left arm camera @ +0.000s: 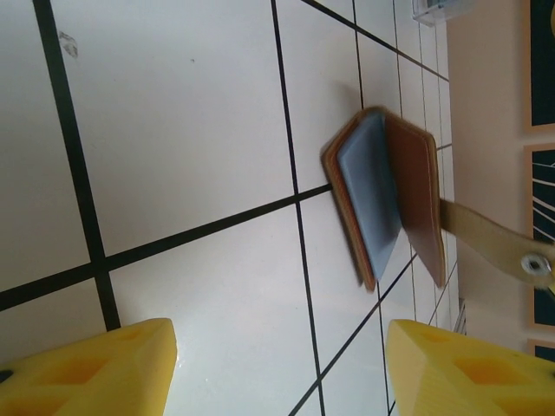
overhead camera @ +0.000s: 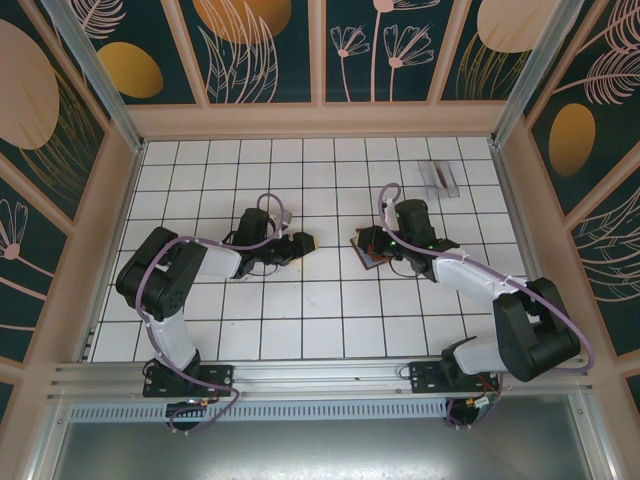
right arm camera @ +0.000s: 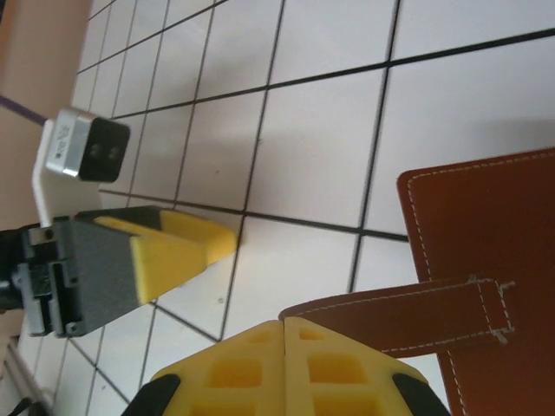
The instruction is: Put the credit cards into the card holder
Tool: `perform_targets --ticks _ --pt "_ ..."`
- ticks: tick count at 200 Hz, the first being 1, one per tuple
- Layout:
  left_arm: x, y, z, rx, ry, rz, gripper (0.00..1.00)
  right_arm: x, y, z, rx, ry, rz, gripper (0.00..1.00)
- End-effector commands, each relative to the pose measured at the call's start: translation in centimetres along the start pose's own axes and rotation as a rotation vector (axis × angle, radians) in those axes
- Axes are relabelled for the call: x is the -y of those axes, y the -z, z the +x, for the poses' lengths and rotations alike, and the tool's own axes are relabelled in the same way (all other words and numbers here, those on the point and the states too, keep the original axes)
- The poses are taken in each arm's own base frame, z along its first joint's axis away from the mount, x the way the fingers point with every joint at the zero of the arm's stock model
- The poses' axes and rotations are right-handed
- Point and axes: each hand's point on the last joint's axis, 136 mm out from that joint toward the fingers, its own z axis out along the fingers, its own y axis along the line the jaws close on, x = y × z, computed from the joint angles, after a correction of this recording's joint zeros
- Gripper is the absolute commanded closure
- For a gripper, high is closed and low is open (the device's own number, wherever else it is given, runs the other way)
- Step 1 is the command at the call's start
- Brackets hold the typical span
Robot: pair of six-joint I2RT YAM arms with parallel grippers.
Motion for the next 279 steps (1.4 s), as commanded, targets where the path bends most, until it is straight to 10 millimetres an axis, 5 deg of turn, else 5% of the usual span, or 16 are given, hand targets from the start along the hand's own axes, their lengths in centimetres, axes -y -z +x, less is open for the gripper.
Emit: perform_targets --ticks 1,28,52,138,173,213,252,279 --pt "0.1 1.1 -0.7 0.047 -0.027 -0.025 0.35 -5.0 0.2 -0.3 0.004 -0.051 -0.131 1.00" --pt "-0.8 3.5 -1.0 0.112 -0.006 -0.052 0.36 -8.1 -0.3 -0.4 0.017 -0.151 -0.216 1.00" --pt "-2.3 5.2 -0.7 0.145 0.016 -0.098 0.41 -9.0 -0.6 0.0 0.010 -0.211 -0.282 1.00" --pt "-3.2 4.7 0.9 0.106 -0.006 -0.154 0.49 2.1 -1.0 3.9 -0.052 -0.287 -0.066 1.00" --pt "-2.9 3.2 1.5 0.063 -0.013 -0.153 0.42 4.2 -0.5 4.8 -0.057 -0.282 -0.010 1.00" --pt "-2.7 2.6 1.5 0.053 -0.013 -0.152 0.50 5.6 -0.4 5.0 -0.062 -0.261 0.036 1.00" --pt "0.1 3.2 0.6 0.096 -0.015 -0.052 0.50 6.3 -0.9 5.2 -0.071 -0.257 0.053 1.00" --pt "1.2 3.6 0.2 0.108 -0.024 -0.023 0.37 6.8 -1.3 5.4 -0.080 -0.255 0.066 1.00"
